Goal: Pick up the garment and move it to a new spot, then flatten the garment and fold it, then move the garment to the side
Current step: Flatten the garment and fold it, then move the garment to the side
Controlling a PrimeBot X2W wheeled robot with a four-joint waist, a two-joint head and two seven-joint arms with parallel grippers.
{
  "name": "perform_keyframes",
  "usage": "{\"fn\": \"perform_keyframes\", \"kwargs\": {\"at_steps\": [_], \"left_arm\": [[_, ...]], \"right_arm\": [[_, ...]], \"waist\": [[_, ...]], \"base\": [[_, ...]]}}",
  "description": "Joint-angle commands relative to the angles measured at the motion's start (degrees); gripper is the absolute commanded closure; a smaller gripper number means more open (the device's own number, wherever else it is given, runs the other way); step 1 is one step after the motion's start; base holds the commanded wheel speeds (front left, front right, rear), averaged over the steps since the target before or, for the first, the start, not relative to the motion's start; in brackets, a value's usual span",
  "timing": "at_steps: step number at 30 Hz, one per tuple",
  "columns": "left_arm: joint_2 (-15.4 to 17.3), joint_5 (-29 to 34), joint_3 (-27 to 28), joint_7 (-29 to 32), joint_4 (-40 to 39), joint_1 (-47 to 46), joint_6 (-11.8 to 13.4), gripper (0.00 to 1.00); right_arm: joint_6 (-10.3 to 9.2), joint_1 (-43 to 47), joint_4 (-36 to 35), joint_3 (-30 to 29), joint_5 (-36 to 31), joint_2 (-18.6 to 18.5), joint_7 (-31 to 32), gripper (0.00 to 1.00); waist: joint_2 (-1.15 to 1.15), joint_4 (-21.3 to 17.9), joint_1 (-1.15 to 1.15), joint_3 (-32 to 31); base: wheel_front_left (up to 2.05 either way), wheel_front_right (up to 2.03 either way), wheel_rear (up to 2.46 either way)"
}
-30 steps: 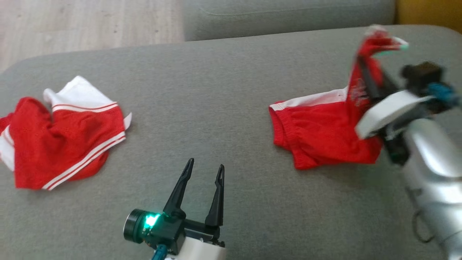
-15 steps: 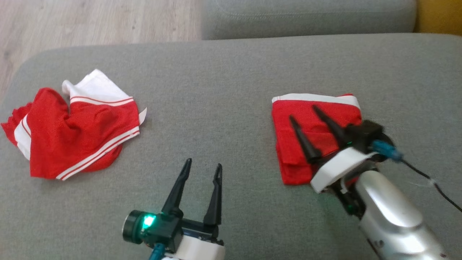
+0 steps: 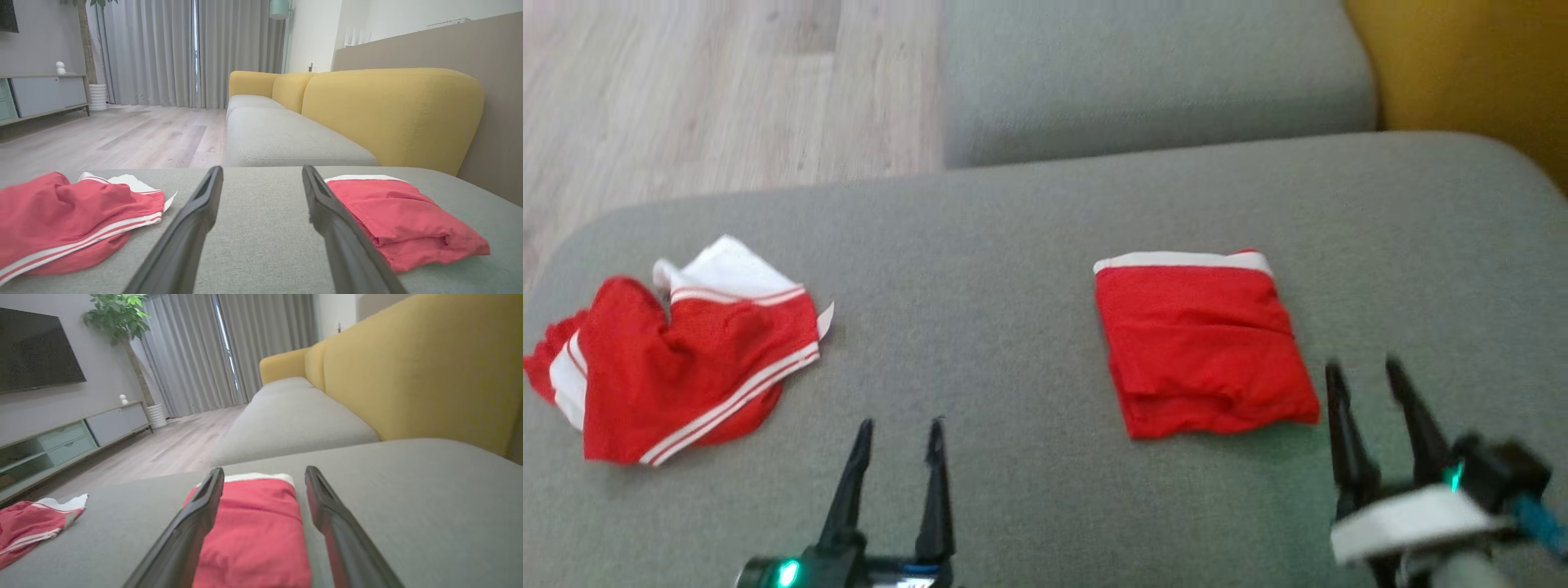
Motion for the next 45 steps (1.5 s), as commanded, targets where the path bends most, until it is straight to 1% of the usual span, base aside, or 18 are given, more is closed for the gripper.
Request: {"fn": "perform_keyframes", "kwargs": {"at_steps": [1,4,6,11,17,23,45], "left_arm": [[-0.4,0.5,2.7,-0.5,-1.7,-0.5,0.5,0.00],[-0.4,1.0,4.6,-0.5,-1.3,1.9,0.6,0.00],[-0.4,1.0,5.3,-0.5,-1.0,3.3,0.2,0.00],[-0.4,1.2,6.7,-0.5,0.2,4.5,-0.6,0.00],[-0.4,1.7,7.1,-0.5,1.4,4.6,-1.2,0.00],[-0.4,1.4,7.1,-0.5,2.3,4.4,-1.5,0.00],[-0.4,1.3,7.1,-0.5,3.0,4.2,-1.7,0.00]], "right_arm": [[-0.05,-0.4,-2.1,1.1,-1.3,0.1,-0.6,0.00],[-0.05,3.2,-2.7,1.0,-2.8,0.4,-0.6,0.00],[-0.05,4.9,-3.0,1.2,-4.1,0.4,-0.6,0.00],[-0.05,6.7,-3.1,0.5,-5.4,0.7,-0.6,0.00],[-0.05,7.5,-2.8,-0.7,-6.8,1.6,-0.6,0.00],[-0.05,7.6,-2.6,-0.5,-7.6,2.1,-0.6,0.00],[-0.05,7.7,-2.1,0.8,-7.3,0.9,-0.6,0.00]], "waist": [[0.00,-0.3,0.01,-1.4],[0.00,-0.3,0.01,-2.6],[0.00,-0.2,0.01,-3.3],[0.00,0.6,0.01,-4.5],[0.00,1.3,0.01,-4.9],[0.00,1.5,0.01,-5.1],[0.00,0.6,0.01,-5.2]], "base": [[0.00,0.00,0.00],[0.00,0.00,0.00],[0.00,0.00,0.00],[0.00,0.00,0.00],[0.00,0.00,0.00],[0.00,0.00,0.00],[0.00,0.00,0.00]]}}
